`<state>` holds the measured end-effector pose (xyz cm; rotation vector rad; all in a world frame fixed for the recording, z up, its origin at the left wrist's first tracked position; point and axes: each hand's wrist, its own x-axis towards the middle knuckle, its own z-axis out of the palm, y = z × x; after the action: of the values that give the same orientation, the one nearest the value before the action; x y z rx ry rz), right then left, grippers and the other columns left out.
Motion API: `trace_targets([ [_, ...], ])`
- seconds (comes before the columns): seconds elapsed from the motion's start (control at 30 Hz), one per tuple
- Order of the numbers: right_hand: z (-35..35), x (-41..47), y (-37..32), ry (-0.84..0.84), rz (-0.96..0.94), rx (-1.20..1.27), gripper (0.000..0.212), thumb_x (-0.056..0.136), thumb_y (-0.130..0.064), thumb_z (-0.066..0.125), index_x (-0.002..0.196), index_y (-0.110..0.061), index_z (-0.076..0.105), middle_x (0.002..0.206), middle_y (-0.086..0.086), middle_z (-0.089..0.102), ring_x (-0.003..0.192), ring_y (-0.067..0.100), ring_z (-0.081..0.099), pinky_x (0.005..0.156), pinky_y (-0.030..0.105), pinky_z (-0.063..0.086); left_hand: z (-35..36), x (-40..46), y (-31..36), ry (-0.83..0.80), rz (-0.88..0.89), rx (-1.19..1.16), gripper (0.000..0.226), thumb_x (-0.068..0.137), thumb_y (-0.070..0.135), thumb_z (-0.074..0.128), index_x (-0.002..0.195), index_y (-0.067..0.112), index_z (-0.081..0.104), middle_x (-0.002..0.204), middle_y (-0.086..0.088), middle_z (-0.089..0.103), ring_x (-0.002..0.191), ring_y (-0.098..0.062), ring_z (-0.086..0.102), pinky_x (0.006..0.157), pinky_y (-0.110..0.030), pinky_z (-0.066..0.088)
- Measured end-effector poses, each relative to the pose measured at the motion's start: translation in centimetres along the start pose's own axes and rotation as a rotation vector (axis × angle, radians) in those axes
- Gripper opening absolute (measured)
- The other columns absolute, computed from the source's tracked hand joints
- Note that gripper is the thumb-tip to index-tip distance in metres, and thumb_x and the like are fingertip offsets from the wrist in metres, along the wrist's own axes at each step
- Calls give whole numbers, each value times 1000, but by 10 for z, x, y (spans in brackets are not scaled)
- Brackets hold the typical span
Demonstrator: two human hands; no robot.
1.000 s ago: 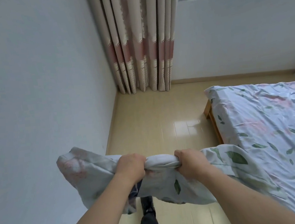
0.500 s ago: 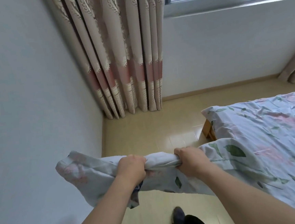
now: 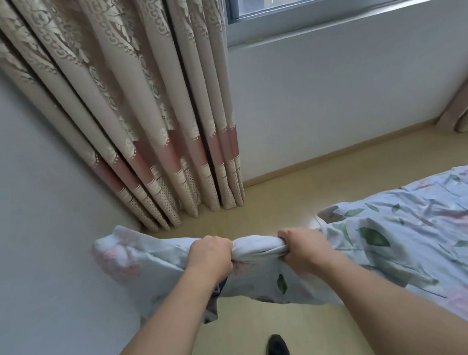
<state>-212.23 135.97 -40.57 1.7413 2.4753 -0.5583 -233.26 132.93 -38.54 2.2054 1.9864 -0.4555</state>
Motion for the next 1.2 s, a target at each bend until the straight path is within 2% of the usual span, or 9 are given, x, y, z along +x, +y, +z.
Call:
trace_targets([
  [0.17,-38,64,33,36,40,17,10,78,-24,53,80,-24,43,87,1,67,86,28,60,60,31,35,-39,85,0,51,63,65,24,85,18,48,105,23,61,109,-4,66,105,-26,58,80,-33,43],
  [0.33,-50,124,68,-9,128,40,9,77,-20,50,82,-24,44,90,3,65,88,29,60,65,32,39,-53,169,1,6,138,39,16,84,27,52,97,26,61,103,-1,67,102,-26,59,72,-32,38],
  [0.5,-60,204,101,-51,229,60,10,77,-22,52,82,-24,43,85,1,60,91,28,62,64,30,36,-65,272,-6,-52,229,46,15,83,30,54,95,26,63,99,-1,68,97,-26,62,66,-31,38],
  [0.63,-85,276,120,-54,286,58,10,77,-22,52,86,-24,48,96,0,66,94,27,62,65,29,37,-89,357,-20,-63,288,50,14,82,26,53,91,25,63,99,-1,69,96,-26,63,66,-31,38],
  [0.73,-107,325,134,-32,307,52,16,77,-23,51,93,-23,53,95,0,67,92,27,62,64,30,38,-114,421,-29,-54,335,62,13,82,23,53,92,24,62,99,-3,68,96,-27,63,68,-31,39],
  [0.83,-128,359,151,22,350,46,15,76,-22,50,91,-23,52,93,0,67,91,27,61,63,31,37,-138,474,-27,-46,389,82,15,82,19,53,93,22,62,98,-4,68,95,-27,62,68,-31,39],
  [1.0,-151,391,198,26,508,130,10,75,-16,47,80,-23,42,82,-2,58,83,25,55,60,32,33,-168,548,8,-56,529,149,7,82,19,54,88,21,58,93,-5,67,92,-27,61,68,-32,36],
  [1.1,-157,407,231,4,587,168,15,75,-15,46,71,-24,34,79,-3,55,80,23,51,61,32,33,-180,592,35,-84,604,182,7,79,20,55,85,21,59,90,-4,67,87,-27,61,64,-32,36],
  [1.2,-165,422,276,-21,676,205,14,76,-16,47,73,-24,36,82,-4,55,80,24,51,63,31,35,-194,638,76,-109,674,207,4,77,19,56,79,22,55,88,-3,67,83,-27,62,61,-31,36],
])
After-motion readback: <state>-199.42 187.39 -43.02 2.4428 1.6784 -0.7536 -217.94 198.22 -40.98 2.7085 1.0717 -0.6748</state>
